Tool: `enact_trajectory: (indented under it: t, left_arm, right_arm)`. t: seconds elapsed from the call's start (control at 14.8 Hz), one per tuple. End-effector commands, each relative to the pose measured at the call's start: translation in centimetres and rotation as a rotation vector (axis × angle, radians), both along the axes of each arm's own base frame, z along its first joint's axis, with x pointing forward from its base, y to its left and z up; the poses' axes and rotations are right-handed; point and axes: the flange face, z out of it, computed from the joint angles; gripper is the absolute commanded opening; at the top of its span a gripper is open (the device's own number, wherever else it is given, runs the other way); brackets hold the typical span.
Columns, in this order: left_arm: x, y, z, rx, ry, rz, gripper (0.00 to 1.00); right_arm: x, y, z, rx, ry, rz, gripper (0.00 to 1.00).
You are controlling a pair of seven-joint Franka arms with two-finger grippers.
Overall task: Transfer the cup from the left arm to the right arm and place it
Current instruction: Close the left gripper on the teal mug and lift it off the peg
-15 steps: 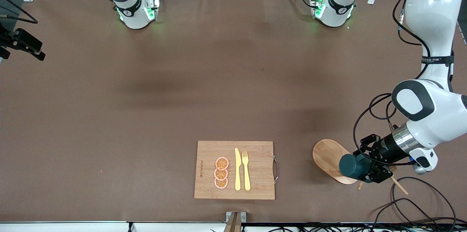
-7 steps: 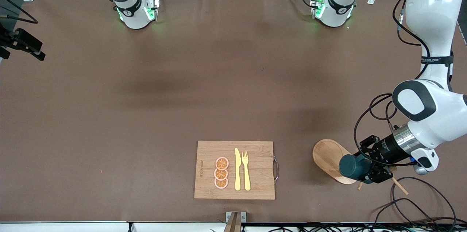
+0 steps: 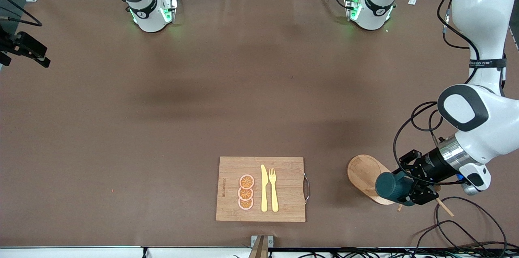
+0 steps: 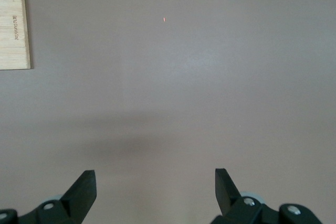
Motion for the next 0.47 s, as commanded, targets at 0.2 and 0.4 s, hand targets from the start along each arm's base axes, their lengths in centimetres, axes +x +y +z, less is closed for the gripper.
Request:
enact_trajectory:
  t: [0.2,0.4]
  left_arm:
    - [-2.6,-6.2,4.7,-0.029,0.028,-0.056,0.75]
    - [-4.3,-12.7,5.4,0.076,0.024,-0.135,0.74]
  right_arm:
    - [-0.6,0.0,0.0,-0.01,-0.008,0.007,1.0]
    - [-0.6,0.0,0.0,-0.008,-0.008,0.007,1.0]
